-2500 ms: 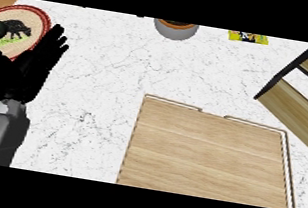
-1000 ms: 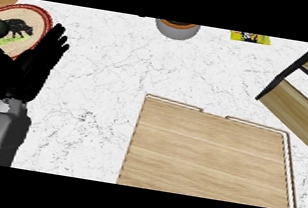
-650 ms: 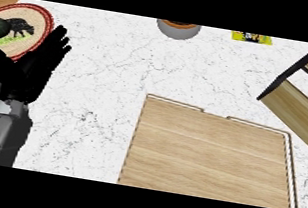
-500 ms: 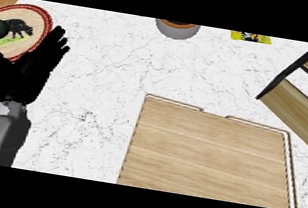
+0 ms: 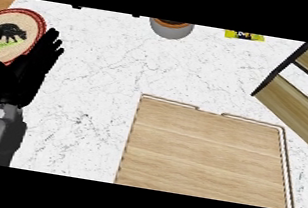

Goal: Pick the tomato from the tray and place it in the tiered shelf

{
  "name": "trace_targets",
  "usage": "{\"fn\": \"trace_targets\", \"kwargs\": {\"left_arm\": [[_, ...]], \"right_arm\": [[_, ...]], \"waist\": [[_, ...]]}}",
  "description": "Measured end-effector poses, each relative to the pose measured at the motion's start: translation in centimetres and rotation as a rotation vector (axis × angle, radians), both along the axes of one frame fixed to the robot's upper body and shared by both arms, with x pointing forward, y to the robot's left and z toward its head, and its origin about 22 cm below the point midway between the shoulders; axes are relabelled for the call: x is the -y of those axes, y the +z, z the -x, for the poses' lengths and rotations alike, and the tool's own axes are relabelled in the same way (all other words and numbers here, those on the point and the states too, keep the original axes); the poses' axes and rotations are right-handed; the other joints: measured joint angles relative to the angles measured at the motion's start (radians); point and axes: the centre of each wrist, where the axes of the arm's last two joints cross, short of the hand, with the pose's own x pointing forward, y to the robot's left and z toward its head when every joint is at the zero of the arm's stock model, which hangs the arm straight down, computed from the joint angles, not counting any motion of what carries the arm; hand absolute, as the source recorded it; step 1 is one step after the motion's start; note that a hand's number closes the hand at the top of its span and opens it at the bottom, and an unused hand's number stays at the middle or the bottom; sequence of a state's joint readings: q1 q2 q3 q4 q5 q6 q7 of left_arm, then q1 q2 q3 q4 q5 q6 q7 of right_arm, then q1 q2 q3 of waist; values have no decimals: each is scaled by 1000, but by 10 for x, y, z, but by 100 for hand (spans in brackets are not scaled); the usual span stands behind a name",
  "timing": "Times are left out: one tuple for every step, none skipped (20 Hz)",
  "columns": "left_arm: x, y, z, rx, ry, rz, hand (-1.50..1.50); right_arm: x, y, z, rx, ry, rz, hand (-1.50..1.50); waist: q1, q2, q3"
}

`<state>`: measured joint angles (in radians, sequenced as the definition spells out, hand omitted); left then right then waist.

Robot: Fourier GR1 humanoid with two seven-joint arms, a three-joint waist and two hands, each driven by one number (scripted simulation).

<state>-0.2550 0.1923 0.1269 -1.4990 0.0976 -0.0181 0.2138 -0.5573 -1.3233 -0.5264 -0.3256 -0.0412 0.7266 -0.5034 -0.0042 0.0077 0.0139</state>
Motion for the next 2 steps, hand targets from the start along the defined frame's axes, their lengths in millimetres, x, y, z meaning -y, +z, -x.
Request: {"fn": "trace_targets", "kwargs": {"left_arm": [[-1,0,0,3,1,-2,0],[0,1,1,1,0,0,0]], "right_arm": [[0,3,1,8,3,12,-150],[-1,5,1,12,8,27,-150]], "waist": [[-2,-1,0],[-3,-2,1]]}}
